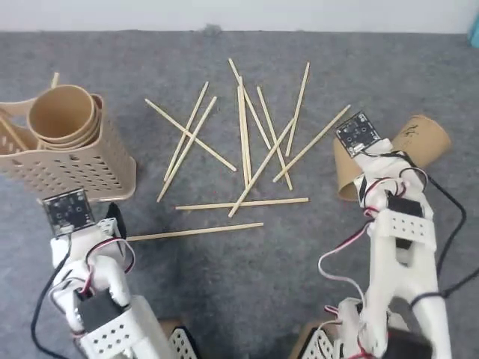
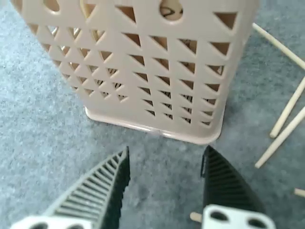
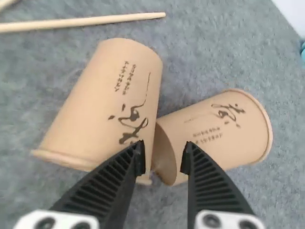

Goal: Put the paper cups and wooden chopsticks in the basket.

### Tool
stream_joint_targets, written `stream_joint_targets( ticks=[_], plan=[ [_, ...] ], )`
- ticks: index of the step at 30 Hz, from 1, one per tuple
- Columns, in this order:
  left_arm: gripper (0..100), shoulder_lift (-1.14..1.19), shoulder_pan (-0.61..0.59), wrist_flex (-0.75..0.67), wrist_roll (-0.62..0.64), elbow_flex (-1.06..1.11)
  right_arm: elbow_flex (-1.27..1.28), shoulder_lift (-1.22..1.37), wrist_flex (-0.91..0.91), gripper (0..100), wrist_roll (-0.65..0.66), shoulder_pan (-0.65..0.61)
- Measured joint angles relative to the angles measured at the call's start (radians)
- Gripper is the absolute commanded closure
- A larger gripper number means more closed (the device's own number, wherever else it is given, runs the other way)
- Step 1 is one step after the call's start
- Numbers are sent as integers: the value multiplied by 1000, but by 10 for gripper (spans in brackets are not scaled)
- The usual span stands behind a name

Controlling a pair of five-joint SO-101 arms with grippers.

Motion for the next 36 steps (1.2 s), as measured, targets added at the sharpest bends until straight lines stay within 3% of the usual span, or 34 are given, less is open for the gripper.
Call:
stream_joint_targets(
  ticks=[8,16,22,25,32,36],
  plan=[
    [768,0,-2,0,0,0,-9,32,3,839,14,17],
    [768,0,-2,0,0,0,12,-341,345,839,26,14],
    [767,0,-2,0,0,0,169,-583,465,841,157,14],
    [767,0,-2,0,0,0,310,-649,358,842,206,12],
    [767,0,-2,0,0,0,559,-657,-123,840,224,5],
    [767,0,-2,0,0,0,531,-549,-190,840,226,5]
  ],
)
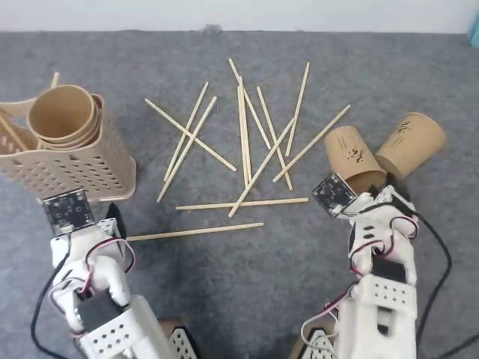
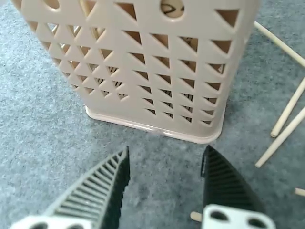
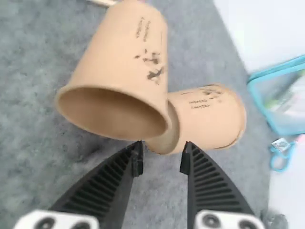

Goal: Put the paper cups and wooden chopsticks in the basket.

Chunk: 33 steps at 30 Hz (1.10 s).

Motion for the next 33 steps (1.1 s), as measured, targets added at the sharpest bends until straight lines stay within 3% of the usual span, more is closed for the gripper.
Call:
stream_joint_targets(
  ticks=[12,15,21,27,33],
  plan=[
    [767,0,0,0,-38,0,-522,784,-12,857,-87,11],
    [767,0,0,0,-38,0,-554,841,-12,985,-95,17],
    [768,0,0,0,-38,0,-569,810,5,990,-212,26],
    [768,0,0,0,-38,0,-694,669,299,990,-315,20],
    [768,0,0,0,-38,0,-991,629,790,990,-381,-94]
  ],
)
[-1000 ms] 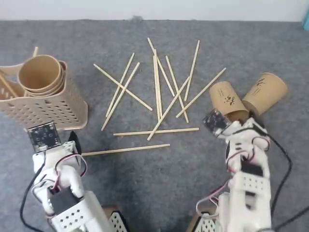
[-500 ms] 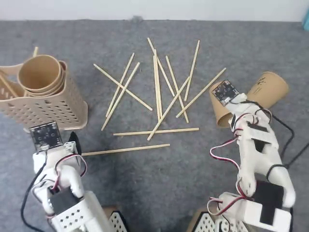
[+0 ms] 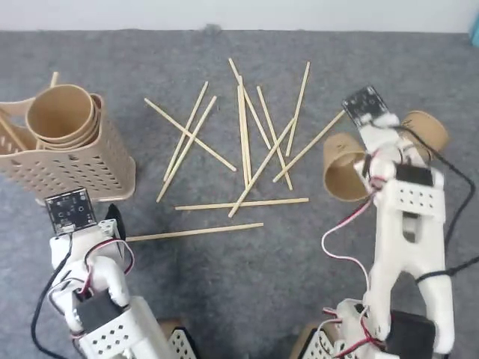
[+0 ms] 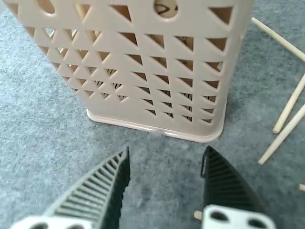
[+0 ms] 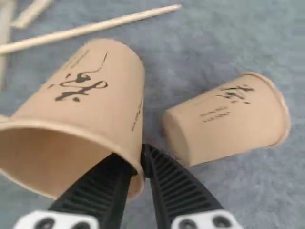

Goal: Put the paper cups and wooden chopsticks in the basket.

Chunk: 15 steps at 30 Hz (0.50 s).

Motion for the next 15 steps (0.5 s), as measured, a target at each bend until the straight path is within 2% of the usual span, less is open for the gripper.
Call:
stream_joint_targets(
  ticks=[5,9,15],
  plan=[
    [768,0,0,0,0,0,-364,92,457,990,-60,-137],
    [768,0,0,0,0,0,-655,272,724,990,-118,-207],
    [768,0,0,0,0,0,-787,512,758,990,-176,-215]
  ],
)
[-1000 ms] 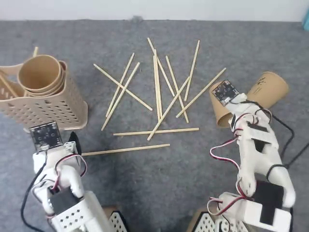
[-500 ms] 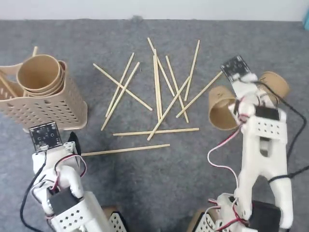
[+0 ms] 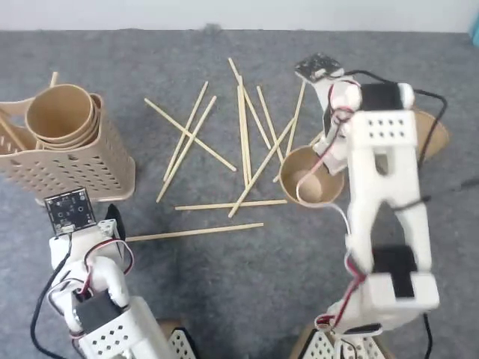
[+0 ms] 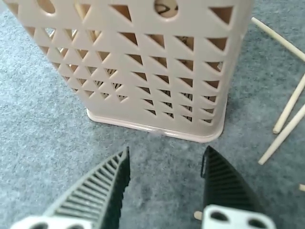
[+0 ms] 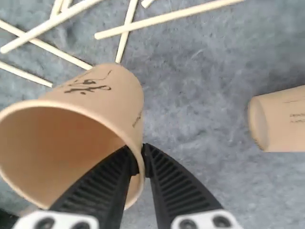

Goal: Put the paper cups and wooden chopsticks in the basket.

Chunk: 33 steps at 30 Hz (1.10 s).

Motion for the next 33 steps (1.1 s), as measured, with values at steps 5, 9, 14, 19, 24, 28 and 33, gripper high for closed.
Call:
stream_joint_targets(
  ticks=[5,9,14,19,24,28,33],
  plan=[
    [768,0,0,0,0,0,-6,51,2,990,-31,-15],
    [768,0,0,0,0,0,-98,21,2,990,-66,-77],
    [768,0,0,0,0,2,-301,-63,2,990,-123,-245],
    [768,0,0,0,0,3,-580,-68,-5,990,-132,-440],
    [768,0,0,0,0,3,-872,-5,-75,990,-132,-582],
    [768,0,0,0,0,3,-988,55,-175,990,-138,-666],
    [768,0,0,0,0,3,-1000,129,-348,990,-138,-769]
  ],
)
